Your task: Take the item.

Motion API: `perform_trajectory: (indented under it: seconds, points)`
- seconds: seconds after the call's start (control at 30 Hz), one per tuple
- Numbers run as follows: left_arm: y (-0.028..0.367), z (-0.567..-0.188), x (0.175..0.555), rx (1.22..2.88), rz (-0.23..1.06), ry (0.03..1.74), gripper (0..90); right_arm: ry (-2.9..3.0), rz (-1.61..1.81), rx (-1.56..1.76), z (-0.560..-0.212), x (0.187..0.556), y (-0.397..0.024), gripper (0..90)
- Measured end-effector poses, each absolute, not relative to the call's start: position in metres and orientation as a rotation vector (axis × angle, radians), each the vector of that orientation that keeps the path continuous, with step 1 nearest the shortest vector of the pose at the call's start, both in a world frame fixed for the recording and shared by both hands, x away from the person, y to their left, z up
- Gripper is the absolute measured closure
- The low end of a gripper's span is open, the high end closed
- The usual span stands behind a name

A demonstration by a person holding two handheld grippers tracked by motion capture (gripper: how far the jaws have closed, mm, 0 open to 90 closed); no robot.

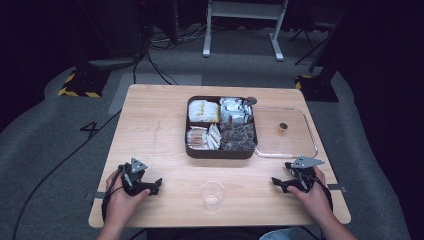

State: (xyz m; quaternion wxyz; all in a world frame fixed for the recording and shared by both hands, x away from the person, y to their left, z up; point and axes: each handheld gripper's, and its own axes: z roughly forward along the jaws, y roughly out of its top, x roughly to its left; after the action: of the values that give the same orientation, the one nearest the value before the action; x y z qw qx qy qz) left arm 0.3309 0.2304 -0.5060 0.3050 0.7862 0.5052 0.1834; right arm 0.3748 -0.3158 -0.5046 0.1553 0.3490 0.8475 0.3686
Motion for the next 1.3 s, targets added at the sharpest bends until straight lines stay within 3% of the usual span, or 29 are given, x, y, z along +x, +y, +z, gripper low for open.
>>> perform_trajectory:
  seconds: [0.1, 0.2, 0.27, 0.33, 0.6, 0.67, 1.3]
  points:
    - [0.229, -0.506, 0.332, 2.071, 0.500, 1.360, 1.0, 2.428, 1.056, 0.999, -0.505, 0.375, -0.316, 13.0]
    - [0.225, -0.503, 0.329, 2.044, 0.511, 1.331, 19.3, 2.430, 1.057, 0.998, -0.505, 0.375, -0.316, 13.3]
    - [0.223, -0.502, 0.328, 2.055, 0.502, 1.341, 21.2, 2.429, 1.058, 0.997, -0.505, 0.375, -0.316, 13.7]
    - [0.216, -0.493, 0.326, 2.078, 0.455, 1.322, 30.8, 2.432, 1.060, 0.995, -0.504, 0.375, -0.316, 13.9]
    - [0.195, -0.464, 0.327, 2.059, 0.428, 1.237, 31.0, 2.430, 1.060, 0.998, -0.504, 0.375, -0.316, 14.1]
    - [0.191, -0.455, 0.328, 2.074, 0.410, 1.215, 36.5, 2.431, 1.061, 0.996, -0.504, 0.375, -0.316, 14.1]
    - [0.143, -0.397, 0.365, 2.055, 0.429, 1.032, 33.7, 2.427, 1.064, 0.997, -0.505, 0.374, -0.316, 14.9]
